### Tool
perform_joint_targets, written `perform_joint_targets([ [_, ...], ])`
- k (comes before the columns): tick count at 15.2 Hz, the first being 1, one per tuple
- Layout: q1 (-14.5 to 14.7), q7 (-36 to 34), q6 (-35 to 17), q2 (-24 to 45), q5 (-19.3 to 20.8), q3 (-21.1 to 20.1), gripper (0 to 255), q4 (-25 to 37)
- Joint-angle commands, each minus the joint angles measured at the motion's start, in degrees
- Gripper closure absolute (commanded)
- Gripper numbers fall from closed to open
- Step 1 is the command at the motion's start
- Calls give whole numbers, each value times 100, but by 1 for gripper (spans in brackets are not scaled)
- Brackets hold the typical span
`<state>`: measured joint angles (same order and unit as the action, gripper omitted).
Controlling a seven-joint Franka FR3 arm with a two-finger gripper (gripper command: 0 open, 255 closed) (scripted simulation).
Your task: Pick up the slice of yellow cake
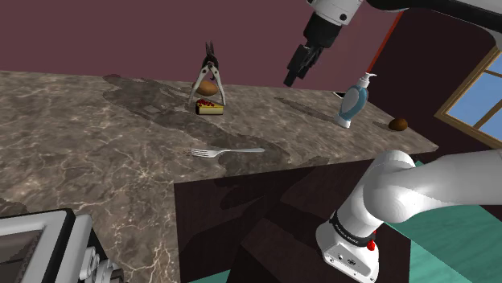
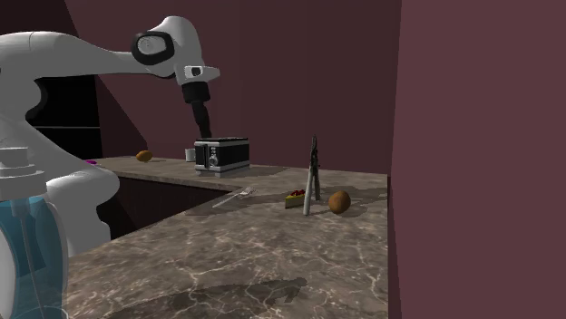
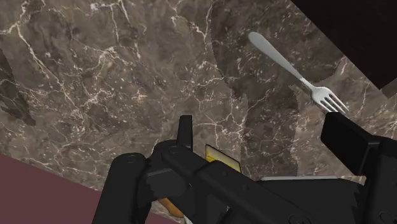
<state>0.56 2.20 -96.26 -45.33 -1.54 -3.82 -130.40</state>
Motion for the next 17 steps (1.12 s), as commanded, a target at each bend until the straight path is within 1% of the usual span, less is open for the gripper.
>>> perform_joint_targets([
  [1,0,0,0,0,0,0,0,0],
  [5,75,401,-578,761,13,147,0,106],
  [9,159,799,-1077,1581,-7,272,0,344],
  [13,242,1196,-1482,2439,-64,368,0,709],
  [17,313,1590,-1782,3320,-152,426,0,1196],
])
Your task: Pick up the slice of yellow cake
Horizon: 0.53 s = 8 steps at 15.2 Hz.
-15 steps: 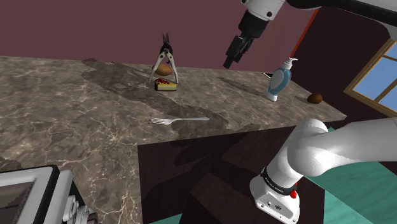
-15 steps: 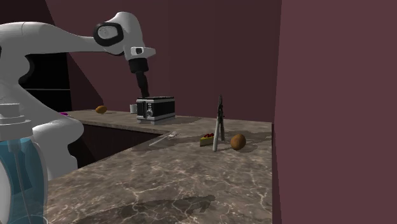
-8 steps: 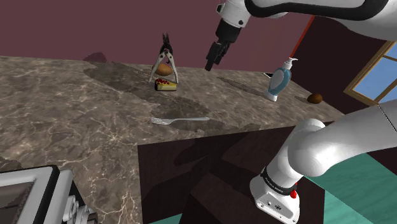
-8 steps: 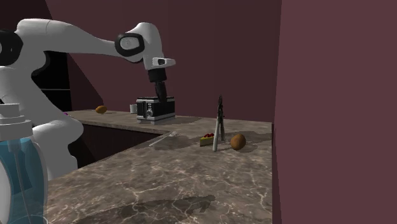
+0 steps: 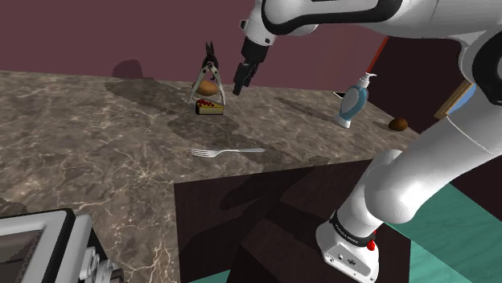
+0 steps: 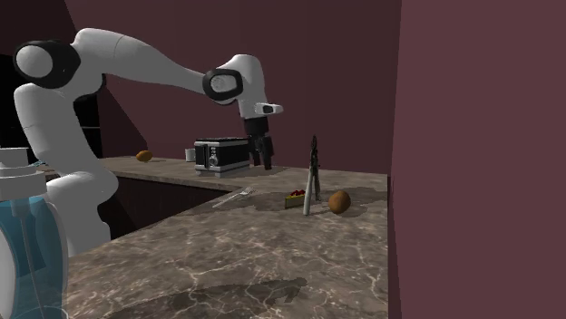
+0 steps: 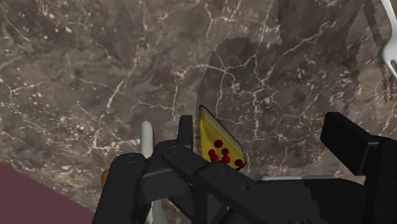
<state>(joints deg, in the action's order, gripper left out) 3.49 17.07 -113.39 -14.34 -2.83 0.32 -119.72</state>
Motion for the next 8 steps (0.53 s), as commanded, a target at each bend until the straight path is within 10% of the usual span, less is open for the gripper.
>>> perform_joint_targets([
  [1,34,199,-127,444,-49,20,0,269],
  [8,104,829,-337,2026,-219,-4,0,1465],
])
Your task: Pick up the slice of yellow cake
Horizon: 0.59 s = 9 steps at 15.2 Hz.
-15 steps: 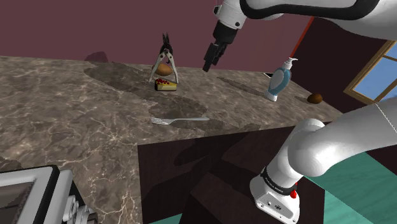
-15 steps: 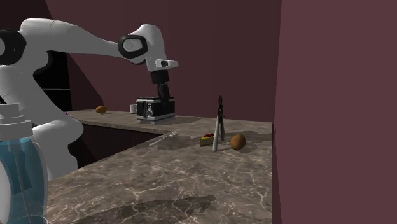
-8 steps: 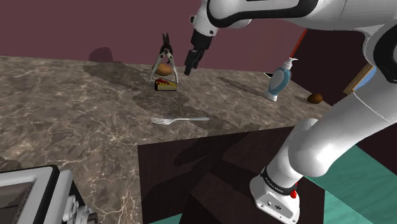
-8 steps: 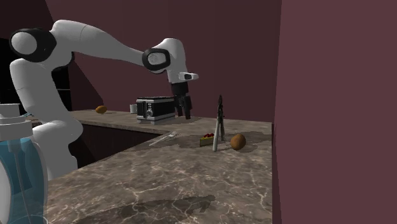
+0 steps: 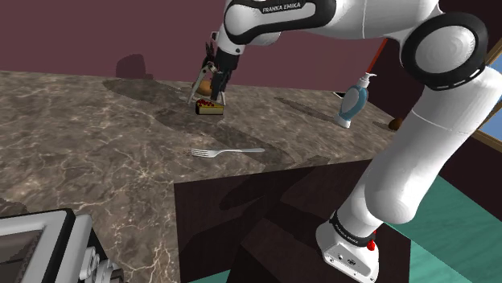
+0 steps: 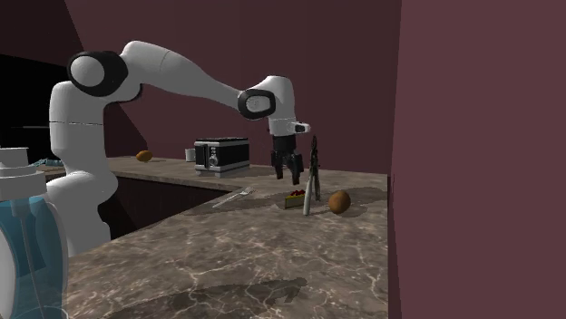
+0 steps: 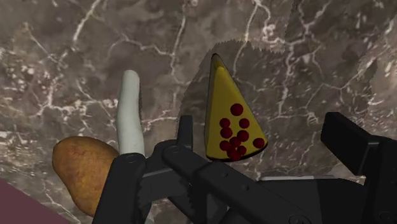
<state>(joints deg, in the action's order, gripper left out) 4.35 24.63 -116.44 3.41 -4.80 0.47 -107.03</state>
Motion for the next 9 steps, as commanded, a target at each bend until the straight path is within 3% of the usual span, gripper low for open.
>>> perform_joint_targets([
  [1,24,153,-33,482,-41,-33,0,399],
  [2,28,219,-29,679,-55,-47,0,579],
  [9,28,264,-527,816,-79,-55,0,216],
])
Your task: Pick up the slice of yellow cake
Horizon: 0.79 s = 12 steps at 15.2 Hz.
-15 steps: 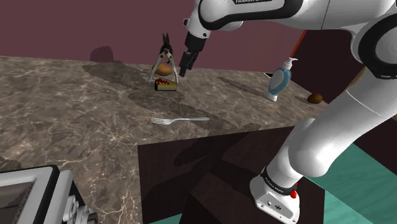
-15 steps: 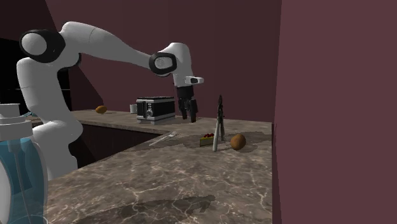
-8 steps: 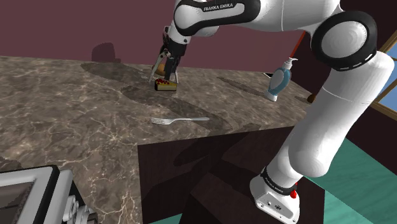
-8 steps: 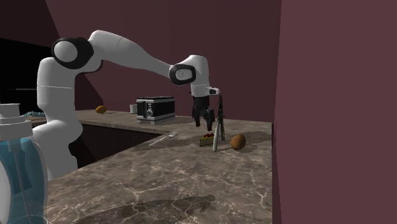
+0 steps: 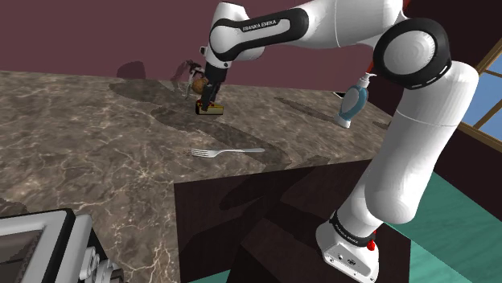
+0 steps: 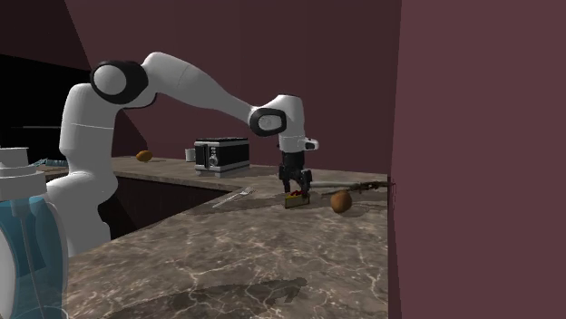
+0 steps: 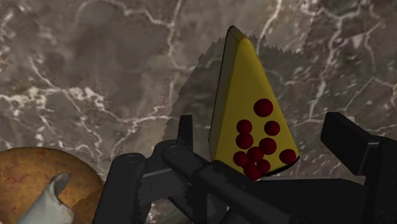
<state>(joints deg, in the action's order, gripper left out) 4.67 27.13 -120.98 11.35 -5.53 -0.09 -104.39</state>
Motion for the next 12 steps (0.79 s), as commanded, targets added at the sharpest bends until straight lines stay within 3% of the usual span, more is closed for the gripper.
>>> perform_joint_targets([
  [1,-4,18,-114,35,-7,1,0,-77],
  [2,-4,18,-114,36,-8,1,0,-76],
  [3,-3,18,-123,41,-8,0,255,-80],
  [12,-3,19,-113,36,-8,1,255,-76],
])
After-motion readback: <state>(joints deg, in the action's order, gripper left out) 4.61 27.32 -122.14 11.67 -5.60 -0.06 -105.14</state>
